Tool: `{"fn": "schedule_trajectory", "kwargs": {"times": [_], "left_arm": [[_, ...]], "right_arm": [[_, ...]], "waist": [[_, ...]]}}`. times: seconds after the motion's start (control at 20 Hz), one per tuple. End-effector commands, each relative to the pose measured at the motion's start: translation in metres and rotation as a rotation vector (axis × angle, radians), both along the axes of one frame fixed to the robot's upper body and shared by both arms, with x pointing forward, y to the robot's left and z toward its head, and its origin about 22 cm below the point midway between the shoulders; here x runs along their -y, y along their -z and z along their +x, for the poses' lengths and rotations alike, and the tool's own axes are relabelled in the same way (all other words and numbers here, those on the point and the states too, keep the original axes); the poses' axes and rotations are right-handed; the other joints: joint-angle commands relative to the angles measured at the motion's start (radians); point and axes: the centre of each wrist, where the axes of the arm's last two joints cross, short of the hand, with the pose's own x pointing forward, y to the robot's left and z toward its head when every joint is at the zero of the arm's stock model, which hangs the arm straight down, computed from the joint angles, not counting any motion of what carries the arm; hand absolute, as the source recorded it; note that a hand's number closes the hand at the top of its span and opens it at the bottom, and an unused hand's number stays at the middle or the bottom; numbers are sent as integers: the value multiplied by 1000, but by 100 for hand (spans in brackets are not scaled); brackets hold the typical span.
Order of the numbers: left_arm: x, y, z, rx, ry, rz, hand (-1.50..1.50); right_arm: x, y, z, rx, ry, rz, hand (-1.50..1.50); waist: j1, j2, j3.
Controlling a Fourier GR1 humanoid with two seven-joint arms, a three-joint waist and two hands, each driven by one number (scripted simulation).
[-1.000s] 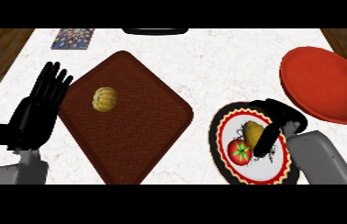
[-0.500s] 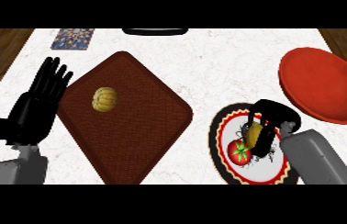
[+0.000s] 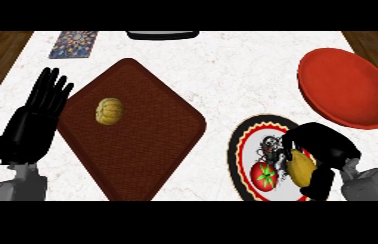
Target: Pick the lemon from the plate and place it in the bowl
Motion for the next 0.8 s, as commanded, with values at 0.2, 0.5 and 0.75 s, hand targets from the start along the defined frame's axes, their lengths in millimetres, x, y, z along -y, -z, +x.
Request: {"fn": "schedule_trajectory", "kwargs": {"times": [0.2, 0.5, 0.75], "left_arm": [[-7, -8, 8, 13, 13, -8, 0], [5, -8, 6, -1, 5, -6, 0], [-4, 9, 1, 1, -13, 7, 0]], "right_arm": [[66, -16, -53, 257, -194, 44, 150], [97, -72, -54, 496, -5, 123, 150], [112, -115, -67, 652, 133, 141, 150]], "waist": [[-2, 5, -1], [-2, 3, -2], [-4, 4, -2]]}}
